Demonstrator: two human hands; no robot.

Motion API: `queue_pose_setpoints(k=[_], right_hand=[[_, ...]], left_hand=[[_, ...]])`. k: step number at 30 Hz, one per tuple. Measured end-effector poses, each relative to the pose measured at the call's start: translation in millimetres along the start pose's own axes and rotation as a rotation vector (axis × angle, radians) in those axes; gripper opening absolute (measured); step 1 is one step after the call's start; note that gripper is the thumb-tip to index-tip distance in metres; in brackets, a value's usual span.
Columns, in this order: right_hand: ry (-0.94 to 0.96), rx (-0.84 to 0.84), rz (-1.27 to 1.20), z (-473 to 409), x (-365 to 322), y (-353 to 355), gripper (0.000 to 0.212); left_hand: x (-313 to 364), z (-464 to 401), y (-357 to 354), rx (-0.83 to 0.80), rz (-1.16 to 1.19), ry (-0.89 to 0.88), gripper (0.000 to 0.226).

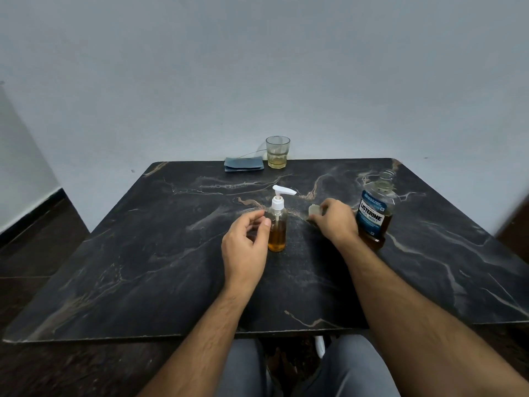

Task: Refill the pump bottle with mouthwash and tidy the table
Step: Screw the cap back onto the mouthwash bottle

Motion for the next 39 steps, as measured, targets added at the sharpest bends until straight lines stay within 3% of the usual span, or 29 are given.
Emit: queue_pose_setpoints(k=[4,9,14,19,26,28,31,35,39], right_hand=[[0.126,0.083,-0.158,22.7,-21.0,23.0,0.029],[0.256,0.169,-0.378,59.6,-43.4,81.0,0.019],[0.281,0.278,-0.518,70.0,-42.1,153.7,0.023],[0.248,0.338,-0.537,59.2,-21.0,199.5,0.023],[0.209,0.265,-0.477,44.5,-0.8,205.5,0.028],[0.182,0.235,-0.455,39.4,3.4,205.3,0.028],[0.161,0.187,-0.403,34.8,5.7,205.7,0.033],[0.229,0.137,-0.299,29.7,-4.5,211.0,0.030],[0.303,-0.022,-0.109,22.9,-25.4,205.3,0.029]], left_hand=[[15.4,10.7,1.5,0.022,0.033,-0.079,0.017],[40.5,26.0,-24.7,-0.039,0.084,-0.154,0.014],[55.1,29.3,-70.8,-0.243,0.134,-0.096,0.019],[66.2,16.2,-139.9,-0.563,0.088,0.019,0.063],[91.5,0.6,-202.9,-0.820,0.091,0.064,0.112],[91.0,1.2,-212.7,-0.829,0.089,0.057,0.115],[87.9,2.4,-218.9,-0.776,0.075,0.040,0.103],[85.4,0.2,-208.4,-0.669,0.034,-0.033,0.090],[74.4,-2.1,-192.9,-0.685,0.057,-0.042,0.089]])
Point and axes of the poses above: each hand's wrist, its own z-axis away from the middle knuckle, its own y-axis out of the back of the hand, x = y × z, the point moved 8 cm from there along -z, towards the middle knuckle, and after that the axes turned 10 degrees about -z, right-handed, at the moved point
